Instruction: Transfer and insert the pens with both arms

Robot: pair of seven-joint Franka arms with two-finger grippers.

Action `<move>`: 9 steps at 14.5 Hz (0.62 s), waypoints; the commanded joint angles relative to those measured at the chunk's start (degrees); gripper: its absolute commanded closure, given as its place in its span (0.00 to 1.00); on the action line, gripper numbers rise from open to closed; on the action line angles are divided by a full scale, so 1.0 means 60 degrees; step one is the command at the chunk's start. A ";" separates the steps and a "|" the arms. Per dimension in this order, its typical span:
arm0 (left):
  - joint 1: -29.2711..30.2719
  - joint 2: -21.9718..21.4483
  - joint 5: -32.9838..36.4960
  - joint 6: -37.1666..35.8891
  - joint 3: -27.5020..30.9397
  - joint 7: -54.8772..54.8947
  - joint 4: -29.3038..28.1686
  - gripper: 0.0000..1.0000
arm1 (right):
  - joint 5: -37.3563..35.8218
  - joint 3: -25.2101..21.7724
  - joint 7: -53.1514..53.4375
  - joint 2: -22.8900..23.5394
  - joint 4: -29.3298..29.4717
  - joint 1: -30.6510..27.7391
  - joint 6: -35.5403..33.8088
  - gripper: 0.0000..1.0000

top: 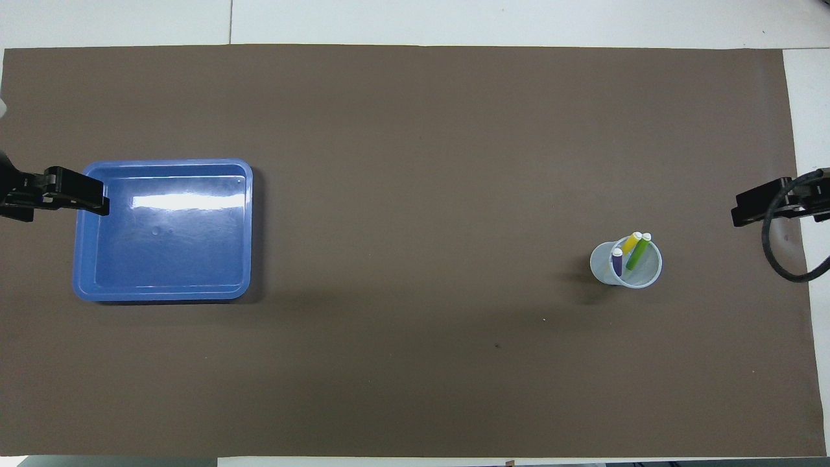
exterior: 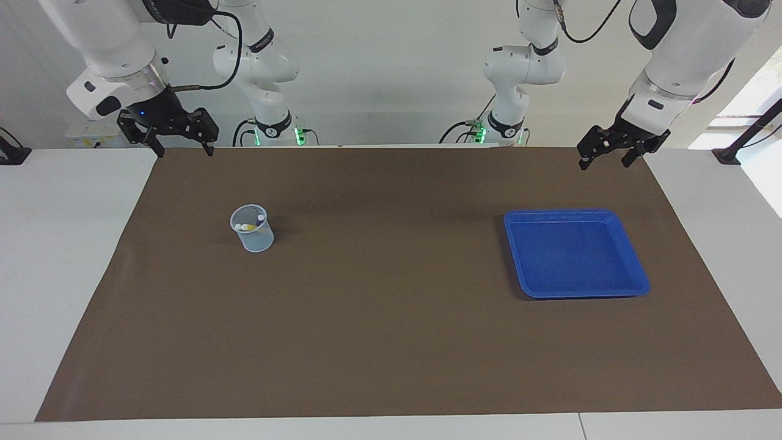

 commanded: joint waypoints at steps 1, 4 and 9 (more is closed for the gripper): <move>-0.0025 -0.0058 0.0119 0.0012 0.0019 -0.0042 0.0051 0.00 | -0.0133 0.0003 0.0160 0.0090 0.0188 0.0024 -0.0142 0.00; -0.0054 -0.0043 0.0119 0.0173 0.0019 -0.0042 0.0037 0.00 | -0.0148 0.0003 0.0160 0.0090 0.0188 0.0009 -0.0113 0.00; 0.0019 -0.0043 0.0119 0.0203 0.0019 -0.0027 0.0037 0.00 | -0.0133 -0.0012 0.0145 0.0090 0.0174 -0.0020 -0.0098 0.00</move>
